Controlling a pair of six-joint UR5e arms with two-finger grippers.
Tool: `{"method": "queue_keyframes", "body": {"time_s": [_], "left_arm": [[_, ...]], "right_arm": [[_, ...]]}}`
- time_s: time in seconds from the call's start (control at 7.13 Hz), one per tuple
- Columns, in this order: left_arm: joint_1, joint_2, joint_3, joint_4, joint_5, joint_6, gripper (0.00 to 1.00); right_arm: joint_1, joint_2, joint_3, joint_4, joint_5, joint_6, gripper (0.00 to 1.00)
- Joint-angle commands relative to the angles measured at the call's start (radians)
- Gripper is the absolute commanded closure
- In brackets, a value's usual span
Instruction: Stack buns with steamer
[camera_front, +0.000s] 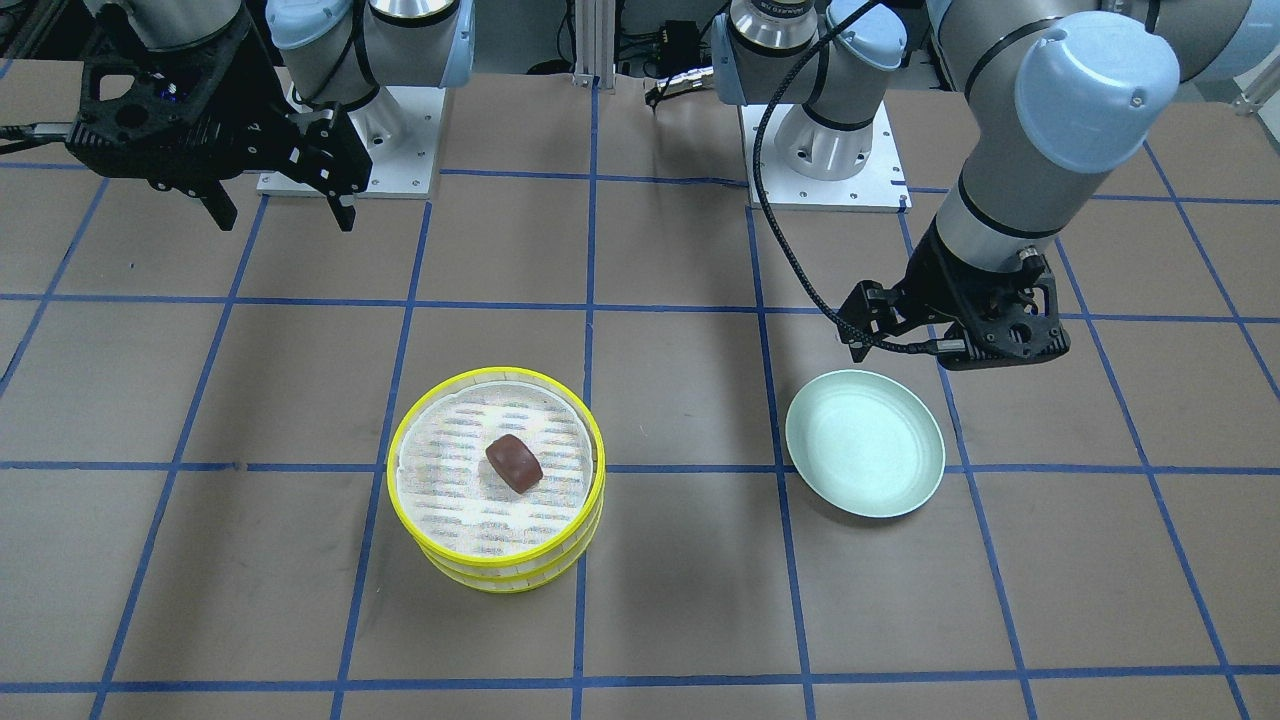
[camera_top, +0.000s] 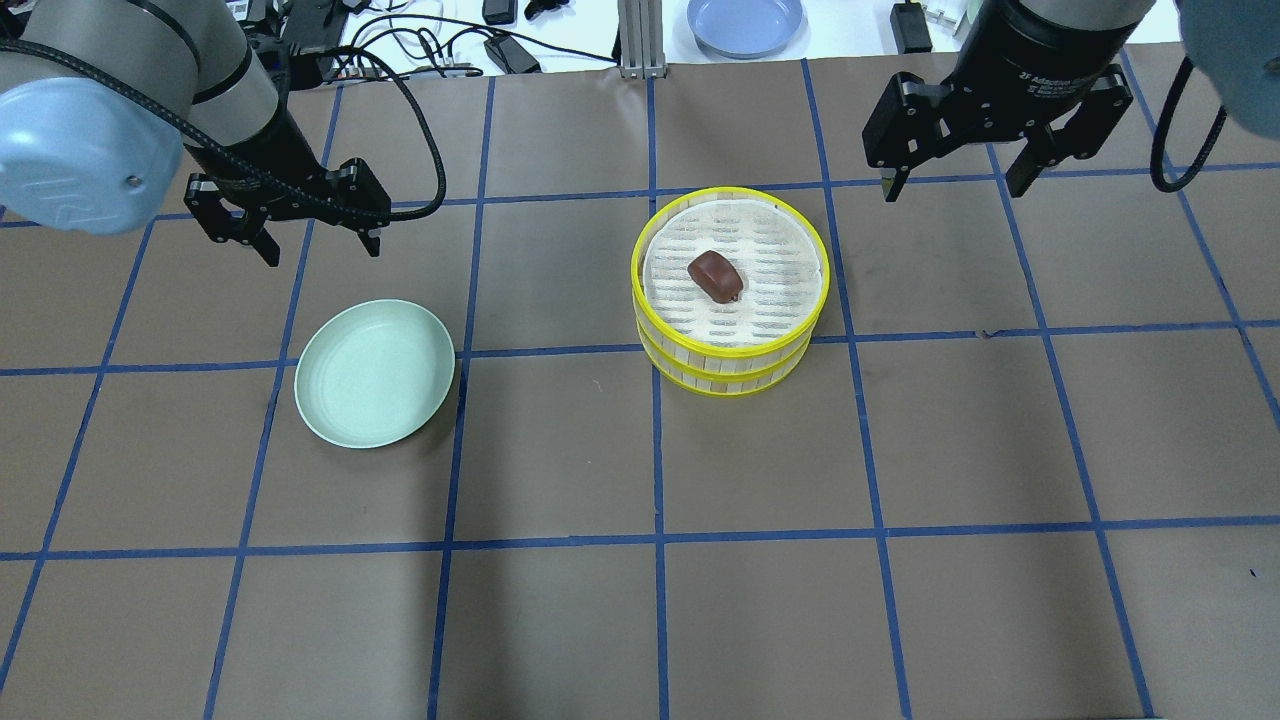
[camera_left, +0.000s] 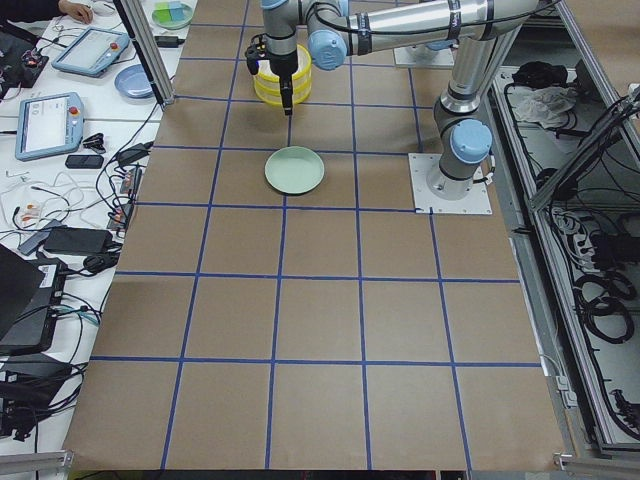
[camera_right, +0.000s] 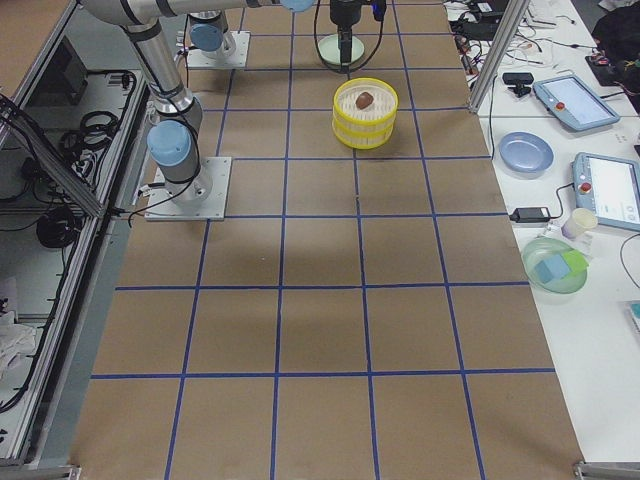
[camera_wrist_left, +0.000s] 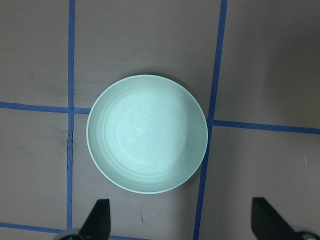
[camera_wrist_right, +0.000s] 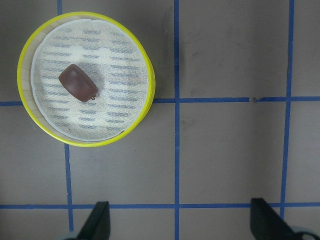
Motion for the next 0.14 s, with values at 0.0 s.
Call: {"method": "queue_keyframes", "body": {"time_s": [0.0], "left_arm": [[0.000, -0.004, 0.001, 0.073, 0.000, -0.001, 0.00]], "right_arm": [[0.000, 0.000, 0.000, 0.001, 0.000, 0.000, 0.00]]}}
